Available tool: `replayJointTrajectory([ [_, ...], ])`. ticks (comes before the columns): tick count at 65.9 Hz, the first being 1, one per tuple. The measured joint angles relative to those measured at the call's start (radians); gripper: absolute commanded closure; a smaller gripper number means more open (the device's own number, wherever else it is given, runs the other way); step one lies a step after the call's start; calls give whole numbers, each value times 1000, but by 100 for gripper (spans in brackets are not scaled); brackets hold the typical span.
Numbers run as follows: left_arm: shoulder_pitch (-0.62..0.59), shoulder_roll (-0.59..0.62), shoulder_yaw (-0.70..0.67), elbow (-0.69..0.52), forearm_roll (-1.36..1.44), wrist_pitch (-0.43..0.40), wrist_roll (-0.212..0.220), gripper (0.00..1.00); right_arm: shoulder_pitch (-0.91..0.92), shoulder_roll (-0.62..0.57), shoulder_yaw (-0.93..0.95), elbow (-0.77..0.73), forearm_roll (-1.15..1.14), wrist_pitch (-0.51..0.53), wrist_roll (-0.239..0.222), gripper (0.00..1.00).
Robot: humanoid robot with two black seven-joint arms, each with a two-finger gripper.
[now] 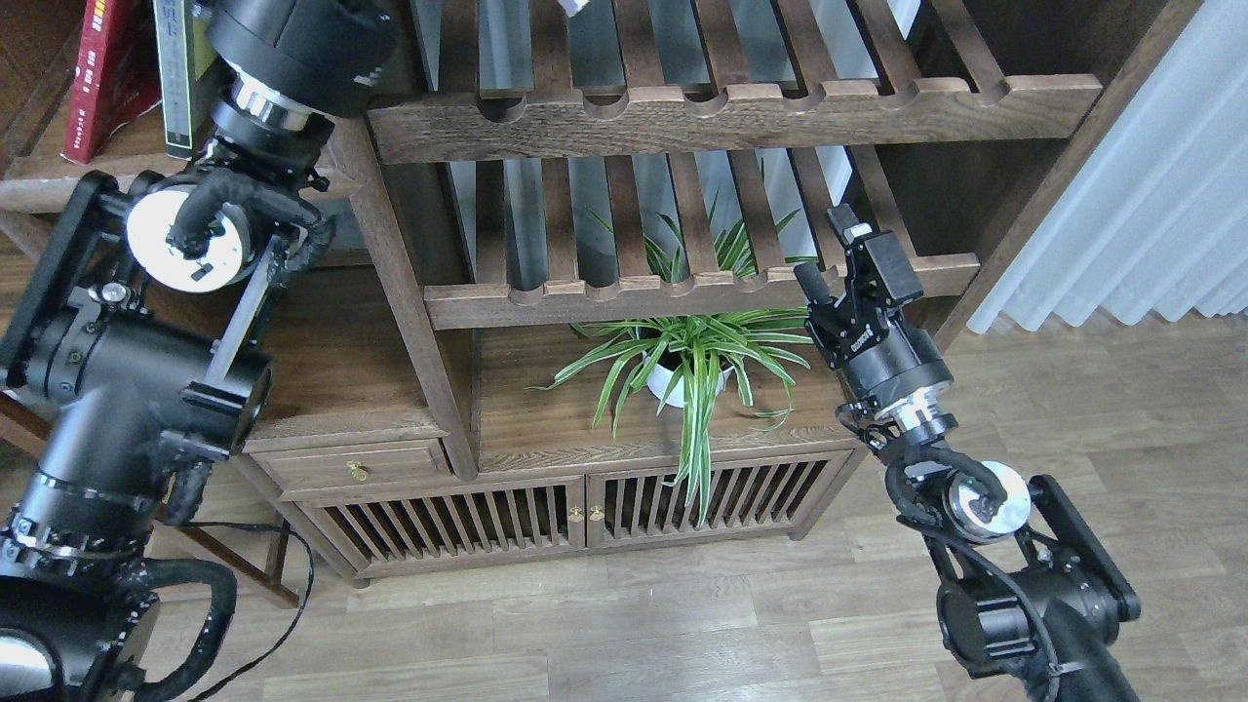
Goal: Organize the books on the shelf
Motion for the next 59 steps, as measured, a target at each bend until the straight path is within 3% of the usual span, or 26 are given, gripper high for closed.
replayJointTrajectory([
  [16,-1,14,-63,0,-63,0,-2,100,8,1,-13,-8,-1,-1,0,2],
  [59,100,433,-150,2,-243,0,-15,100,60,19,-48,-22,-5,0,0,2],
])
